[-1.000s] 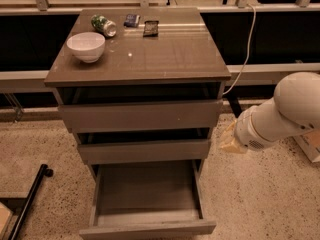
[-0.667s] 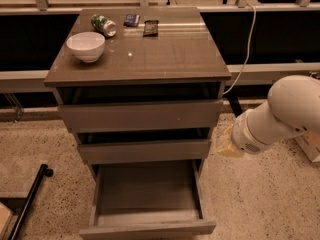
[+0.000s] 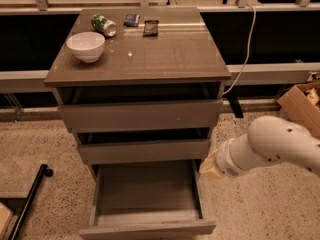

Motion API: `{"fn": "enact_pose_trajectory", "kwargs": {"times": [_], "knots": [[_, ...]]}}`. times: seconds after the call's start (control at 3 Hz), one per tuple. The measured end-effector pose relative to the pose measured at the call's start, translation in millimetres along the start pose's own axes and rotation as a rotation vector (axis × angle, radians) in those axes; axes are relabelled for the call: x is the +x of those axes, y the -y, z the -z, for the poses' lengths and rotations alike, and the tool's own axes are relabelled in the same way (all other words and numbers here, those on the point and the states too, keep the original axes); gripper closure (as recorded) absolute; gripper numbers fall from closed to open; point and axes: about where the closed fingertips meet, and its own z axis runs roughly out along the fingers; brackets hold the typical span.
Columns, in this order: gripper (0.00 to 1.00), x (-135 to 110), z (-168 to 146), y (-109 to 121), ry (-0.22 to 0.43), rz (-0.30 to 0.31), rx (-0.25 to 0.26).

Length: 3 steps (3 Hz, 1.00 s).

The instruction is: Close bottom drawer

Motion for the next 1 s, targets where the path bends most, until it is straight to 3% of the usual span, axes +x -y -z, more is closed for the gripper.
{"fn": "enact_pose_trajectory", "kwargs": {"times": [0.67,1.0], "knots": [[1.0,5.6,-22.8,-1.4,-0.009,-0.015,-0.024],[1.0,20.1,-61.3,-6.4,0.035,-0.059,-0.056]]}}
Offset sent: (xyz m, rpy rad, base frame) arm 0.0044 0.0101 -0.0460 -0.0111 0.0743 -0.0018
